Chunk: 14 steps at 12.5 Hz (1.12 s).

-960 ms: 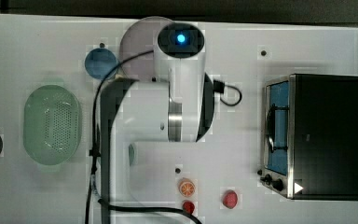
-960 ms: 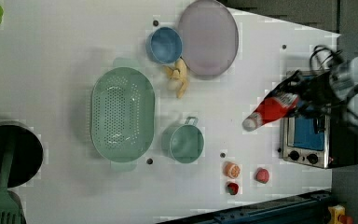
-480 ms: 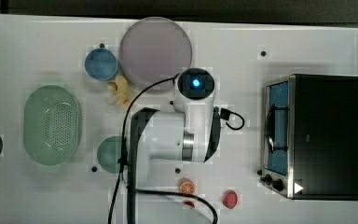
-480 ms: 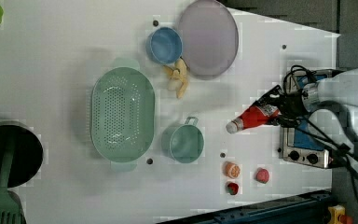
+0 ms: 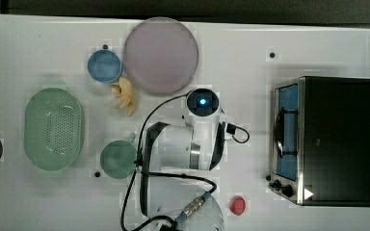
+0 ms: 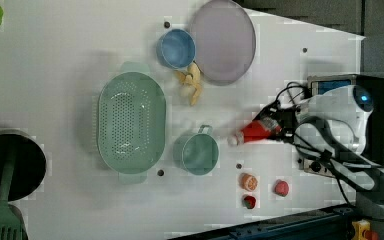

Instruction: Pick Ketchup from oven and place it on table.

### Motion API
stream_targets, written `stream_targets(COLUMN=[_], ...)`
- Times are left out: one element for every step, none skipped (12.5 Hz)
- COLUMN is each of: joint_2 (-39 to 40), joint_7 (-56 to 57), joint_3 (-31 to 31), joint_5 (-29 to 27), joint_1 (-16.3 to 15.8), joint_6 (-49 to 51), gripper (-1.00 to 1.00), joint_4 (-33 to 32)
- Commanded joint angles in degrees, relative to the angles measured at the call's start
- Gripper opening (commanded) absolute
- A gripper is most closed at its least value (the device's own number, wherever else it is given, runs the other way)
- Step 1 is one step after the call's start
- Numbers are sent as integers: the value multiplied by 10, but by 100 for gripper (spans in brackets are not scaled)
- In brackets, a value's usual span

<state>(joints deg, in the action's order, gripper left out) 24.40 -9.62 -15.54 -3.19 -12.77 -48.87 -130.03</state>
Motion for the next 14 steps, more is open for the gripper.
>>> stream_targets(joint_2=[-36,-53,-76,-103,-131,-158,-182,-201,-216,-224,-227,-227,-227,-227], joint_7=[-25,-25,-25,-25,-25,-25,-25,-25,-25,-25,-25,-25,-25,-25], joint_3=[0,-2,-4,-6,-7,-7,-6,-6,-6,-6,-7,-9,-10,-10], joint_5=[-12,-12,-12,-12,-12,-11,-11,-10,-10,-10,-7,-5,2,12], joint_1=[-16,-16,-16,-16,-16,-16,-16,-16,-16,-16,-16,-15,-14,-14], joint_6=[-6,-4,2,17,41,77,125,182,239,291,339,384,428,470], gripper=[100,100,100,100,100,100,100,100,100,100,100,100,100,100], joint_4=[23,27,35,49,69,95,126,161,198,236,273,307,336,360])
